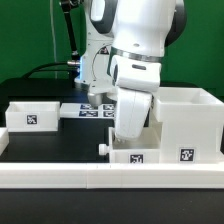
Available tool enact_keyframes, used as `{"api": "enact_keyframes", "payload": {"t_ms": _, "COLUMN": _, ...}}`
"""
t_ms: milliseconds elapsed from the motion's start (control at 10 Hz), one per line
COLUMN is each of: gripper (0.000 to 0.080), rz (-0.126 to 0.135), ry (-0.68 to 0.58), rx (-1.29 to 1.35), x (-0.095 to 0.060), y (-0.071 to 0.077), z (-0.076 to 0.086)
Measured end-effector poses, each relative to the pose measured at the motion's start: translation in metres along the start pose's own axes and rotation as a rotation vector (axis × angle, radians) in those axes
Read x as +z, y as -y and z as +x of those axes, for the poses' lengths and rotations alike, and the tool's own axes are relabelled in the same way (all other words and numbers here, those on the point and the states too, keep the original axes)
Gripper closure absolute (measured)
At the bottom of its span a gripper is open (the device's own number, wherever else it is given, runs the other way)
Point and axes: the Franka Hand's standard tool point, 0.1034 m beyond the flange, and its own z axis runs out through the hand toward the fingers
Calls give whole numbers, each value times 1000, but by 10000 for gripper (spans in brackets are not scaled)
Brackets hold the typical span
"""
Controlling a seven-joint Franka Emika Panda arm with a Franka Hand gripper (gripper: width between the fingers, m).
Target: Assemble drawer
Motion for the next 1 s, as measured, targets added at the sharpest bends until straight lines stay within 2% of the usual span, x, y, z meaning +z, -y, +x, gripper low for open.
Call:
{"api": "enact_keyframes", "payload": {"t_ms": 100, "gripper": 656, "rz": -1, "ry": 0, "rx": -3, "x": 0, "y": 0, "z": -1}}
{"api": "enact_keyframes", "payload": {"t_ms": 200, "gripper": 656, "rz": -5, "ry": 1, "rx": -10, "x": -4, "y": -1, "z": -1}}
{"api": "enact_keyframes", "payload": {"t_ms": 400, "gripper": 278, "rz": -7, "ry": 11, "rx": -7, "x": -21, "y": -5, "z": -6}}
{"api": "enact_keyframes", "payload": {"t_ms": 500, "gripper": 278, "rz": -5, "ry": 17, "rx": -5, "x": -28, "y": -6, "z": -8}}
{"api": "enact_keyframes", "payload": {"t_ms": 600, "gripper": 187, "rz": -6, "ry": 22, "rx": -4, "x": -35, "y": -7, "z": -11}}
{"api": "enact_keyframes", "payload": {"t_ms": 700, "gripper": 187, "rz": -11, "ry": 28, "rx": -12, "x": -43, "y": -9, "z": -18}}
{"api": "enact_keyframes", "payload": {"t_ms": 800, "gripper": 156, "rz": -17, "ry": 32, "rx": -34, "x": -46, "y": -12, "z": -29}}
{"api": "enact_keyframes", "payload": {"t_ms": 1000, "gripper": 151, "rz": -10, "ry": 40, "rx": -96, "x": -42, "y": -12, "z": -56}}
